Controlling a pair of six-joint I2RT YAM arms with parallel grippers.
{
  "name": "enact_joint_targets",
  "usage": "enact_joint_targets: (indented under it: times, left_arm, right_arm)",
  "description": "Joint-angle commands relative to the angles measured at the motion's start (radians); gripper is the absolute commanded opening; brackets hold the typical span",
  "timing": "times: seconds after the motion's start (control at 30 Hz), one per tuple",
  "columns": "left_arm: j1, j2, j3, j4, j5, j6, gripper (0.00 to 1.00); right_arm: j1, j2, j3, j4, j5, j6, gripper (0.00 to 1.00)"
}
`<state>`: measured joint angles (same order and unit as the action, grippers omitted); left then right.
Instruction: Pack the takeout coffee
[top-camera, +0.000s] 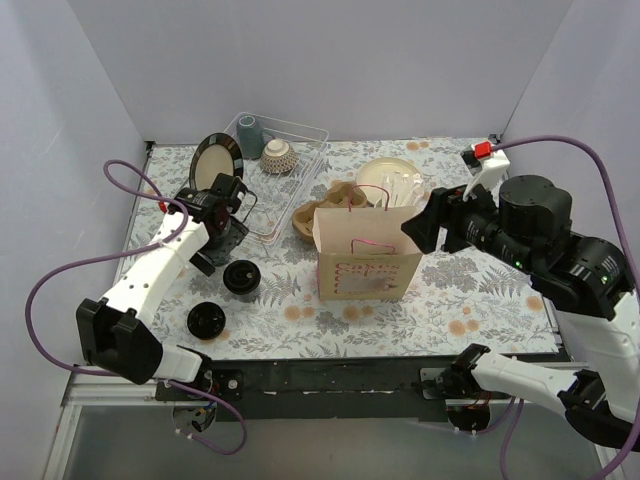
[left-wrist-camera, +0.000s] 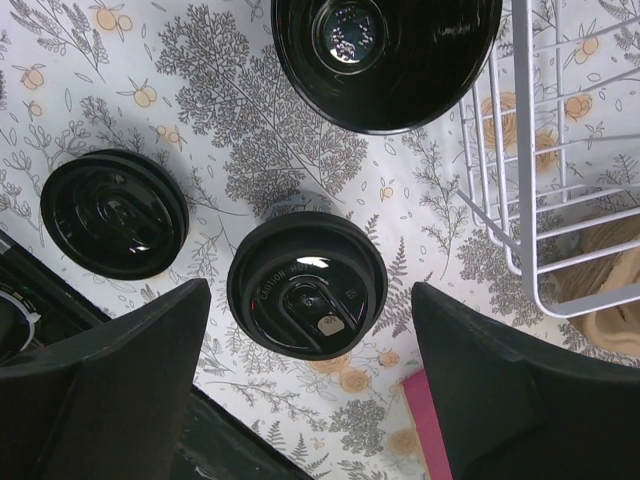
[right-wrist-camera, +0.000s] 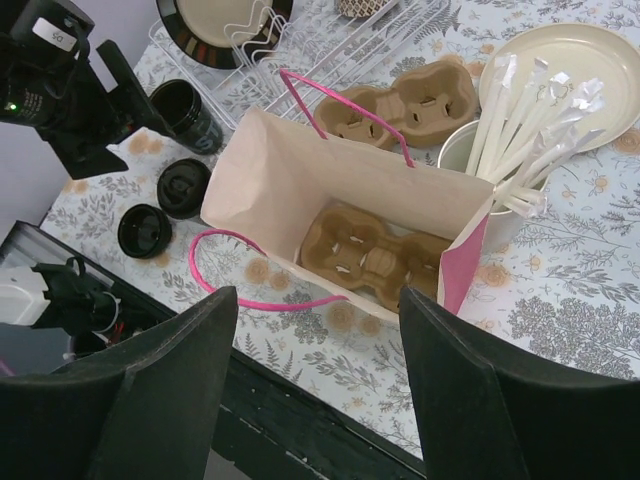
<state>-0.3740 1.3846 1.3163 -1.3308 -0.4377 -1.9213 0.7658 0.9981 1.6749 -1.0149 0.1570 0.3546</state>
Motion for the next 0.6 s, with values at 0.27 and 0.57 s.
enact_joint_targets:
  times: [0.27, 0.57]
  left_arm:
    - [0.006, 0.002, -0.058, 0.096, 0.145, 0.030, 0.73]
    - [0.006, 0.079, -0.057, 0.050, 0.133, 0.013, 0.76]
  right_arm:
    - [-0.002, -0.055, -0.050, 0.032, 0.012, 0.069, 0.72]
    - [-0.002, -0.064, -0.070, 0.042, 0.030, 0.090, 0.70]
